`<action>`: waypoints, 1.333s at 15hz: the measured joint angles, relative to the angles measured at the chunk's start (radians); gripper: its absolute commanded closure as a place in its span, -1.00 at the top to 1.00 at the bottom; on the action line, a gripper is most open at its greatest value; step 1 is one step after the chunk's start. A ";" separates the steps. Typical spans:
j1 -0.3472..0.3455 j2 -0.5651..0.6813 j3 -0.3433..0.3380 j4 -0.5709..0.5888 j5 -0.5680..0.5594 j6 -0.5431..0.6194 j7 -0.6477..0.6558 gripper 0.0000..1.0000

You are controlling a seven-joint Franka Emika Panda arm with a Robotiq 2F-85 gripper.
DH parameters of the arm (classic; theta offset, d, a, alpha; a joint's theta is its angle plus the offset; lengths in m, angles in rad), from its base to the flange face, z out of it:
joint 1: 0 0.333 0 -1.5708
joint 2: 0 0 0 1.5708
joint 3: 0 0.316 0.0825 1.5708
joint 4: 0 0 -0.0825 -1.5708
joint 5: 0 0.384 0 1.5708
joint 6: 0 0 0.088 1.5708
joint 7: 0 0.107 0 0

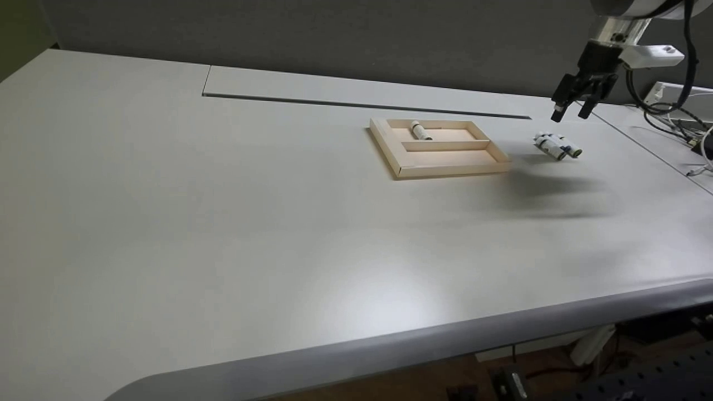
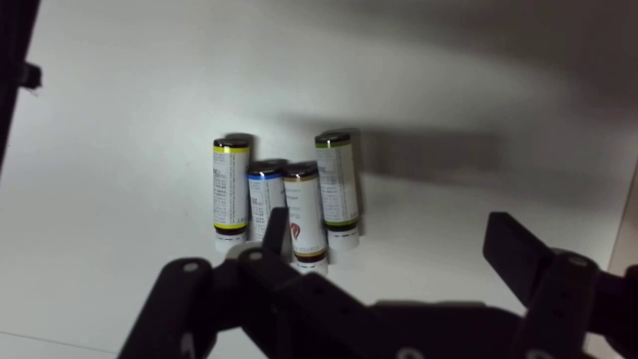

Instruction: Pick up a vial and put it in the top compartment of the beige tray

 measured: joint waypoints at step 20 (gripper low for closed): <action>-0.049 0.155 0.058 0.066 0.007 0.126 0.000 0.06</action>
